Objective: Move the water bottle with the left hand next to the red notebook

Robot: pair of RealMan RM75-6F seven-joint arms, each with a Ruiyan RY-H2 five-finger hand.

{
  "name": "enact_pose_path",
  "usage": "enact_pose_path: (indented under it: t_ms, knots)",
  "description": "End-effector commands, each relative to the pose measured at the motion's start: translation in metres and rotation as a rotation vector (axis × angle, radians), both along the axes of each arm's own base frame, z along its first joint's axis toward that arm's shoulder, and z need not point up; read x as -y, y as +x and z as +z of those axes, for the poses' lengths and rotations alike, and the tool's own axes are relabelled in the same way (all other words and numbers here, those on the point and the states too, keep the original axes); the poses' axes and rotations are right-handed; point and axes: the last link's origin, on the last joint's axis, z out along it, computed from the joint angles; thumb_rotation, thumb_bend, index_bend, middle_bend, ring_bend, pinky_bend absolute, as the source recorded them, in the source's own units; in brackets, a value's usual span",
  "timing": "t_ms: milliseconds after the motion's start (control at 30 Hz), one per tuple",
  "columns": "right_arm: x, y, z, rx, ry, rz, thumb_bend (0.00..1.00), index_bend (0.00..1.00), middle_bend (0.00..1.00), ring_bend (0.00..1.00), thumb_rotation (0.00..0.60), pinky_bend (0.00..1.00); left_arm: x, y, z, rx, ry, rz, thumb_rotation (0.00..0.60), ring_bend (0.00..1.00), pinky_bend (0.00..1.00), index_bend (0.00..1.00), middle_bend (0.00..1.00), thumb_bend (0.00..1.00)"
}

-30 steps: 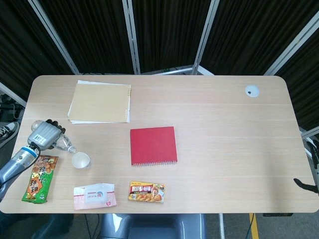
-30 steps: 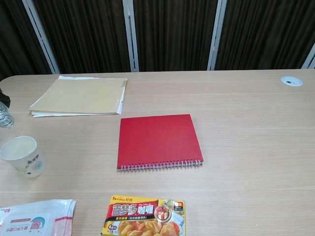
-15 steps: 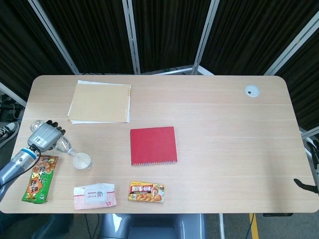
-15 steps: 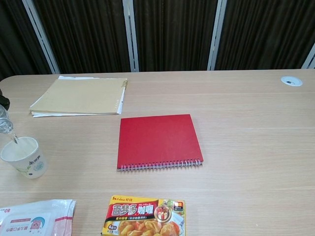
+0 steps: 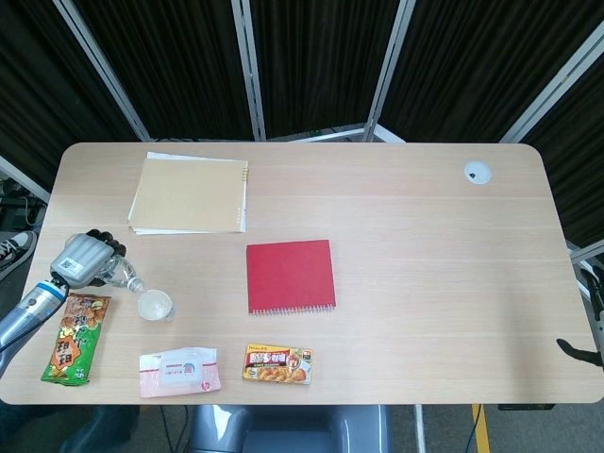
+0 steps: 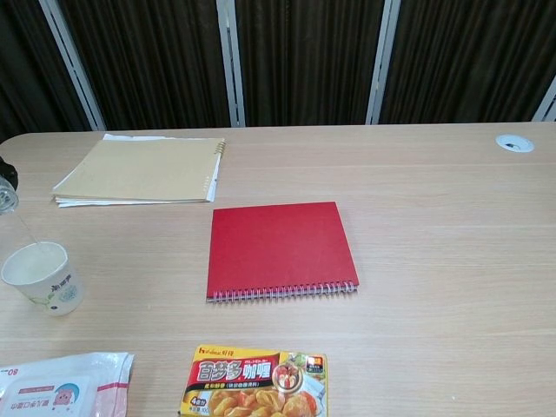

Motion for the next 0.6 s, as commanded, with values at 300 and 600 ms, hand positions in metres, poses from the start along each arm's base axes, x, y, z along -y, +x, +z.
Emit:
enact_pose_path:
  t_ms: [300, 600]
  knots:
    - [0.001, 0.001, -0.002, -0.002, 0.006, -0.001, 0.00, 0.00, 0.00, 0.00, 0.600, 0.00, -0.008, 0.015, 0.012, 0.566, -0.024, 0.244, 0.600, 0.31, 0.34, 0.57, 0.50, 0.59]
    - [0.003, 0.001, -0.003, -0.001, 0.014, -0.002, 0.00, 0.00, 0.00, 0.00, 0.600, 0.00, -0.025, 0.071, 0.002, 0.963, -0.091, 0.332, 0.600, 0.31, 0.34, 0.57, 0.50, 0.58]
